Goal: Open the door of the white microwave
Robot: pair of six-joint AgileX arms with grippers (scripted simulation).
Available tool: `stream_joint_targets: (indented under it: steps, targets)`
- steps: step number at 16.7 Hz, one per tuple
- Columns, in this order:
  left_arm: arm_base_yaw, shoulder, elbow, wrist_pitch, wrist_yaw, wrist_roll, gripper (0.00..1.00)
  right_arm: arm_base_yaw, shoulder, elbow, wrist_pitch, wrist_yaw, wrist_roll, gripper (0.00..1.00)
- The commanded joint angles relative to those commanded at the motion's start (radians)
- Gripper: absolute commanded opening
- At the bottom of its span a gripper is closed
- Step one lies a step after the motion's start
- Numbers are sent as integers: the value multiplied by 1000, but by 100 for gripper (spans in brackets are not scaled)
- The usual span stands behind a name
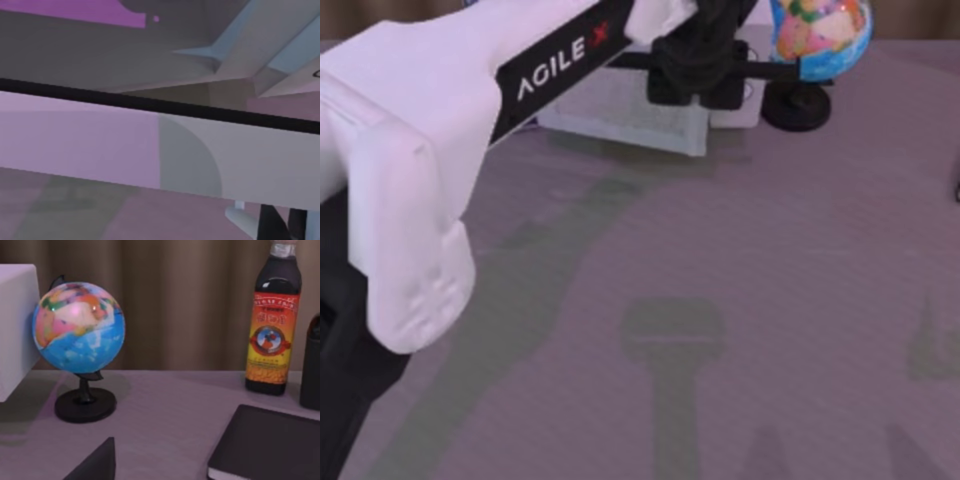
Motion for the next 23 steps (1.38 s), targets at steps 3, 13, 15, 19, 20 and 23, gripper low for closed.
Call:
stream_joint_targets:
  steps: [3,13,15,19,20,23]
  targets:
    - [0,0,0,0,0,0,0,0,0,0,0,0,0,100]
    - [-1,-47,-79,45,15,35,0,0,0,0,0,0,0,100]
    - [5,-90,-162,82,30,67,0,0,0,0,0,0,0,100]
    - [10,-136,-237,125,50,102,0,0,0,0,0,0,0,100]
    - [10,-136,-237,125,50,102,0,0,0,0,0,0,0,100]
    - [10,-136,-237,125,50,102,0,0,0,0,0,0,0,100]
